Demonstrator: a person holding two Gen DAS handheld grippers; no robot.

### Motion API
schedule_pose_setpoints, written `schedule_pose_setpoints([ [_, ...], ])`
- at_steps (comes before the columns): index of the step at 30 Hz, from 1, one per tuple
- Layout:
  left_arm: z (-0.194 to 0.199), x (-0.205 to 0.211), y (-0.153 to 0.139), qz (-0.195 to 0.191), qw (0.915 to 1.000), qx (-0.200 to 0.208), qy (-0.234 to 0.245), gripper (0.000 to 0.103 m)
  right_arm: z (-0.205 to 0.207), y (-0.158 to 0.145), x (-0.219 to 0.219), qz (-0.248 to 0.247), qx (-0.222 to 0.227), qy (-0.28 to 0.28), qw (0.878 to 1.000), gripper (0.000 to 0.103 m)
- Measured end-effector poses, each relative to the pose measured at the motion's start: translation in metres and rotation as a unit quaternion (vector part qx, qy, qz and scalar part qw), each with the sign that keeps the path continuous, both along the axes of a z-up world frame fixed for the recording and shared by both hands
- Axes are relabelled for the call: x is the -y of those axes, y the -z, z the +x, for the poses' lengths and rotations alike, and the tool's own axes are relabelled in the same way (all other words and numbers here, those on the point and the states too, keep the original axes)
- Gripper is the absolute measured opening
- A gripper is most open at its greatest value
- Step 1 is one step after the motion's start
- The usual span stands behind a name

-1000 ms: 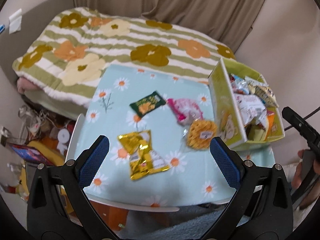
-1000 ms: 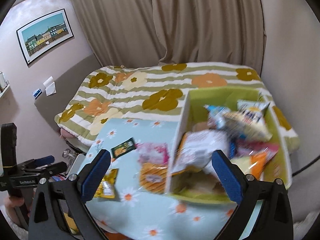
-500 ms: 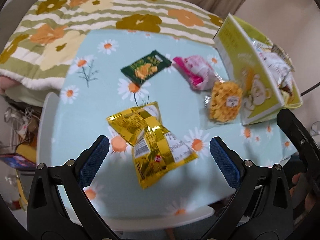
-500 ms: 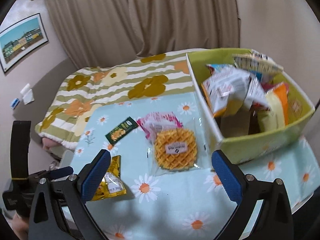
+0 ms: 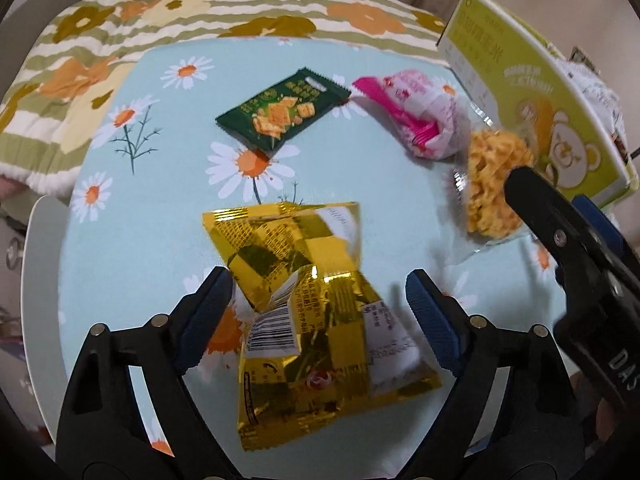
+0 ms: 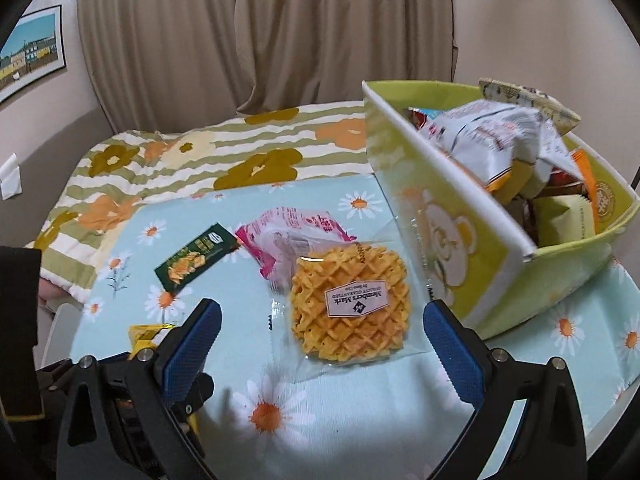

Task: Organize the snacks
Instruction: 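Grasp the gold bag with the left tool while the right tool grasps the waffle pack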

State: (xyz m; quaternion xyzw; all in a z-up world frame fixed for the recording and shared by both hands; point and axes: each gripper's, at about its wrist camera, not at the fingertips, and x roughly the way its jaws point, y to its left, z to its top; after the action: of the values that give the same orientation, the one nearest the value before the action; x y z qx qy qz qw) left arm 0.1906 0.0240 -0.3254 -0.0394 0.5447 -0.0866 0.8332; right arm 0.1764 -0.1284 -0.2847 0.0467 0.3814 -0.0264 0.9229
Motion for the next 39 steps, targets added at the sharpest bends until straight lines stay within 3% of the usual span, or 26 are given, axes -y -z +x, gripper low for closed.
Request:
schedule_pose_setpoints([
  [7, 0.007, -0.008, 0.001, 0.03, 0.9991, 0.012, 0.026, 0.063, 0.015, 0.017, -0.002, -0.028, -0.015, 0.026, 0.999, 0.101],
  [21, 0.03, -0.017, 0.0, 0.028, 0.9987, 0.002, 0.042, 0.062, 0.047, 0.051, -0.012, -0.119, -0.098, 0.048, 0.987, 0.1],
  [24, 0.035, -0.018, 0.001, 0.025, 0.9989, 0.003, 0.041, 0.062, 0.051, 0.051, -0.006, -0.102, -0.096, 0.049, 0.989, 0.089],
  [29, 0.038, -0.015, 0.001, 0.025, 0.9987, 0.007, 0.043, 0.061, 0.054, 0.047, 0.0, -0.104, -0.091, 0.039, 0.99, 0.049],
  [35, 0.037, -0.022, -0.003, 0.005, 0.9996, 0.002, 0.029, 0.059, 0.041, 0.037, 0.011, -0.077, -0.076, 0.026, 0.994, 0.032],
  [39, 0.034, -0.024, -0.01, 0.002, 0.9997, 0.009, 0.024, 0.059, 0.036, 0.029, 0.009, -0.066, -0.063, 0.013, 0.996, 0.031],
])
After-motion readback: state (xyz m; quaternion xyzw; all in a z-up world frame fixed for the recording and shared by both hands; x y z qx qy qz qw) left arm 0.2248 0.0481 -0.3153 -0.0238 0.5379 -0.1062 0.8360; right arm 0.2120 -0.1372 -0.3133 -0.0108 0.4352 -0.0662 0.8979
